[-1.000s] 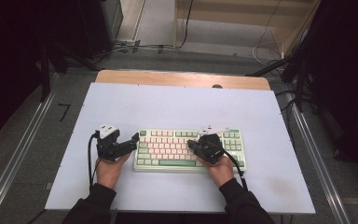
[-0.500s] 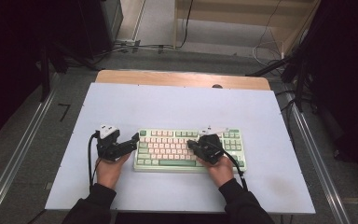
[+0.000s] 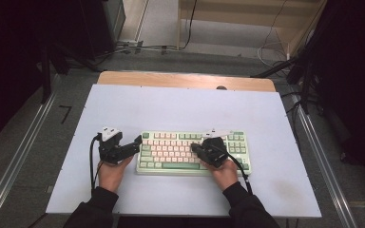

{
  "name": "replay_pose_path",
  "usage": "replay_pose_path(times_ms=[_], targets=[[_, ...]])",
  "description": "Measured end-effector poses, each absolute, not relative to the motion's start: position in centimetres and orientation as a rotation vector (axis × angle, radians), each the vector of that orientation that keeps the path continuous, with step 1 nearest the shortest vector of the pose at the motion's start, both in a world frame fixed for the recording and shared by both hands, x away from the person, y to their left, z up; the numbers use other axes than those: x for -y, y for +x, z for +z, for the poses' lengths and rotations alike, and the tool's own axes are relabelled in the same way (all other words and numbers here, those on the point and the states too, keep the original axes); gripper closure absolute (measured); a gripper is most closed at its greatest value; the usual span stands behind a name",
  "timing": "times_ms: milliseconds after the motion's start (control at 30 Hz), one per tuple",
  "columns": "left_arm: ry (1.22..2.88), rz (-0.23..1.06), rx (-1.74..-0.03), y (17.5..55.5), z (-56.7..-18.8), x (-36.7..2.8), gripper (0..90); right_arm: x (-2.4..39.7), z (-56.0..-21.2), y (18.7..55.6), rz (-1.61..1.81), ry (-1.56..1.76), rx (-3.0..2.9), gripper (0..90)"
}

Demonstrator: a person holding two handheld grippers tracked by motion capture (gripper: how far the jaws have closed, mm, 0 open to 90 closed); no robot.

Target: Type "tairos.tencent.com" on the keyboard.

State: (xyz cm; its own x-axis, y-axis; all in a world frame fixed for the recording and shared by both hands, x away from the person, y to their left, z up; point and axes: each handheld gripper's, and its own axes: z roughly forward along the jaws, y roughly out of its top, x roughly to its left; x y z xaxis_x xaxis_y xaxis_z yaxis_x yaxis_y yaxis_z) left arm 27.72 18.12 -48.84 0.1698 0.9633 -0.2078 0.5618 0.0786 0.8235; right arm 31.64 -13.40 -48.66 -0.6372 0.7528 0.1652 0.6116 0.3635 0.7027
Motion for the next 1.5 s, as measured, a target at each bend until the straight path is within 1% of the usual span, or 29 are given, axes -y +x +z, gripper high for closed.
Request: replay_pose_path(times_ms=[167,267,300,400,433,467,500,533,600,633,667,700,767,900,933,1100,1133,1167,1200,1267,1300,1333,1367,1400,1467,1500], targets=[[1.589,0.591,-1.499,27.7,-48.8,-18.1,22.2,13.7,-48.1,31.6,1.166,1.251,-2.422,87.0],[1.591,0.589,-1.498,27.7,-48.8,-18.1,22.2,14.2,-47.8,31.7,1.192,1.261,-2.406,83.7],[1.591,0.588,-1.496,27.7,-48.8,-18.1,22.2,14.4,-47.6,31.8,1.208,1.264,-2.399,71.2],[1.591,0.584,-1.491,27.6,-48.8,-18.0,22.2,14.6,-47.0,31.7,1.212,1.238,-2.388,49.0],[1.593,0.582,-1.49,27.6,-48.8,-18.0,22.2,14.6,-47.0,31.7,1.212,1.238,-2.388,49.0],[1.596,0.583,-1.489,27.6,-48.8,-17.9,22.2,14.7,-46.7,31.6,1.21,1.205,-2.377,40.5],[1.599,0.58,-1.486,27.6,-48.8,-17.9,22.2,14.7,-46.7,31.6,1.21,1.205,-2.377,40.5],[1.599,0.577,-1.487,27.6,-48.7,-17.9,22.2,14.8,-46.5,31.5,1.214,1.196,-2.357,33.9],[1.592,0.57,-1.484,27.5,-48.7,-17.7,22.2,15.0,-46.4,31.5,1.21,1.204,-2.347,28.8],[1.594,0.568,-1.48,27.5,-48.7,-17.7,22.2,15.0,-46.4,31.5,1.21,1.204,-2.347,28.8],[1.593,0.566,-1.477,27.5,-48.7,-17.6,22.2,15.0,-46.4,31.6,1.197,1.206,-2.346,24.9],[1.596,0.563,-1.472,27.5,-48.6,-17.6,22.2,15.0,-46.5,31.6,1.192,1.205,-2.346,23.6],[1.603,0.557,-1.466,27.4,-48.6,-17.4,22.2,15.0,-46.5,31.6,1.186,1.209,-2.346,22.3],[1.604,0.532,-1.448,27.3,-48.4,-17.1,22.3,15.1,-46.4,31.5,1.183,1.207,-2.342,21.8],[1.608,0.522,-1.44,27.2,-48.3,-16.9,24.7,15.1,-46.4,31.5,1.181,1.202,-2.342,21.7],[1.611,0.501,-1.39,26.9,-47.8,-16.2,27.7,15.2,-46.3,31.4,1.173,1.206,-2.341,21.7],[1.613,0.495,-1.376,26.9,-47.7,-15.9,30.3,15.3,-46.3,31.4,1.175,1.211,-2.337,21.7],[1.615,0.496,-1.369,26.9,-47.6,-15.8,30.3,15.3,-46.3,31.4,1.175,1.211,-2.337,21.7],[1.619,0.498,-1.36,26.9,-47.5,-15.6,35.0,15.4,-46.2,31.4,1.173,1.216,-2.333,21.6],[1.625,0.495,-1.343,26.9,-47.4,-15.4,41.1,15.6,-46.2,31.4,1.171,1.218,-2.334,21.7],[1.627,0.49,-1.336,26.9,-47.3,-15.3,41.1,15.6,-46.2,31.4,1.171,1.218,-2.334,21.7],[1.625,0.484,-1.327,26.9,-47.2,-15.1,52.6,15.7,-46.2,31.4,1.17,1.223,-2.331,21.7],[1.631,0.483,-1.317,26.9,-47.1,-15.0,52.6,15.7,-46.2,31.4,1.17,1.223,-2.331,21.7],[1.648,0.479,-1.295,26.9,-47.0,-14.5,63.2,15.7,-46.1,31.4,1.177,1.227,-2.328,21.7],[1.658,0.485,-1.286,27.0,-47.1,-14.3,72.8,15.7,-46.1,31.4,1.178,1.227,-2.326,21.7],[1.688,0.492,-1.273,27.1,-47.2,-13.7,77.2,15.7,-46.1,31.4,1.178,1.225,-2.327,21.7]])
